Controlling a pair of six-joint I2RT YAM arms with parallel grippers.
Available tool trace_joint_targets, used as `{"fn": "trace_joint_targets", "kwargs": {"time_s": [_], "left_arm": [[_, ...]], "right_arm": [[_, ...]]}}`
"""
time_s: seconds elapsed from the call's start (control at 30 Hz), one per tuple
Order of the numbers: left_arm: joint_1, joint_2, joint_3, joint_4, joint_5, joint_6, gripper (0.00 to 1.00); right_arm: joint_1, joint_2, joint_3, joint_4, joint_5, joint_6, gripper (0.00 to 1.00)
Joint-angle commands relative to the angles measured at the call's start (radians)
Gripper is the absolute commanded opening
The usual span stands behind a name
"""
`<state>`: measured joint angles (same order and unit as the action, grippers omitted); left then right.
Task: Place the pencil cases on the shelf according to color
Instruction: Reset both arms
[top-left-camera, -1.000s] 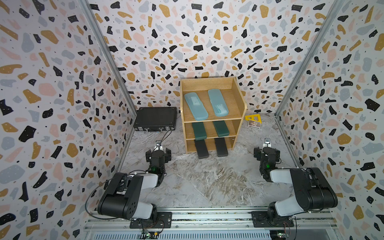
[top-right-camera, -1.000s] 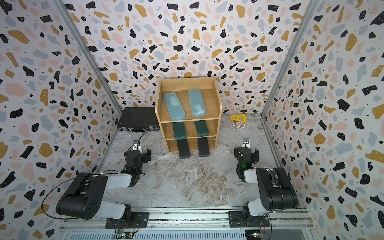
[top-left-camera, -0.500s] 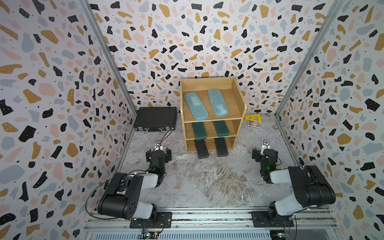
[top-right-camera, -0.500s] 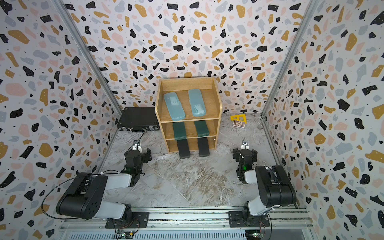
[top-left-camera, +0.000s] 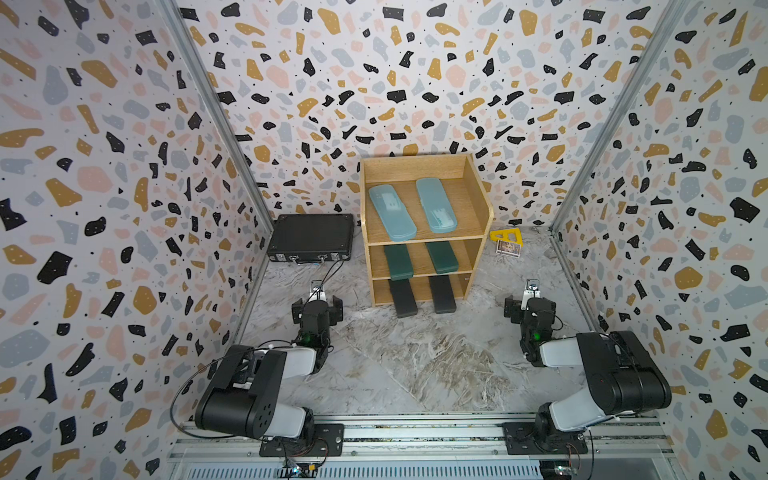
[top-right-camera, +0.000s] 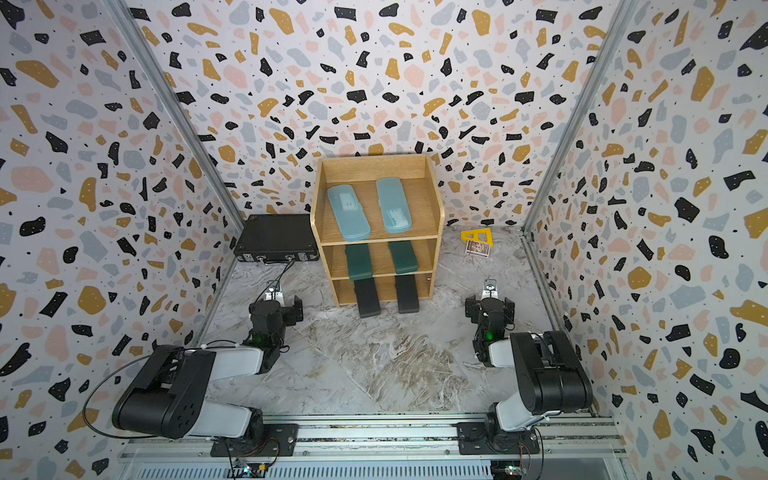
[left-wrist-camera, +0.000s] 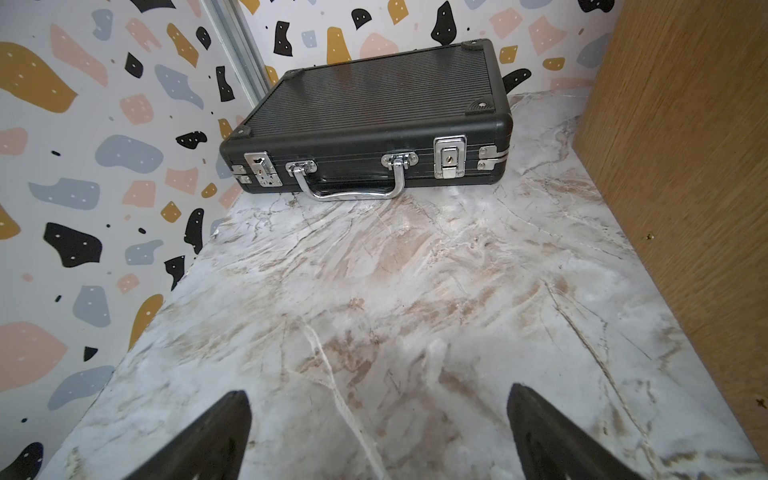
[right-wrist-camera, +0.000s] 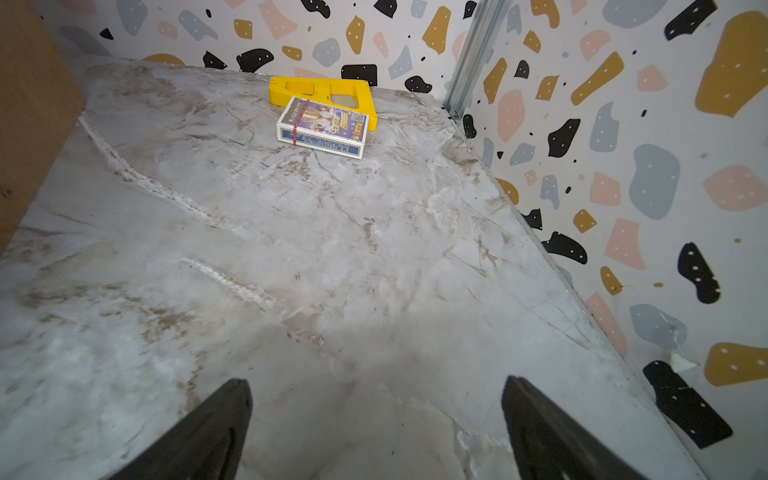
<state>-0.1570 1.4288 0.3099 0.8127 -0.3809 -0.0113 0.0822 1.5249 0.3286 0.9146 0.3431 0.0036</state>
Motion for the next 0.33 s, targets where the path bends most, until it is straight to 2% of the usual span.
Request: {"fn": "trace_joint_targets", "kwargs": {"time_s": [0.0, 0.3], "left_arm": [[0.006, -0.005, -0.002, 0.048, 0.002, -0.002, 1.00], [0.005, -0.005, -0.002, 0.048, 0.007, -0.003, 1.00]], "right_arm": [[-0.004, -0.013, 0.004, 0.008, -0.003, 0.010, 1.00], [-0.004, -0.013, 0.004, 0.011, -0.004, 0.009, 1.00]]}}
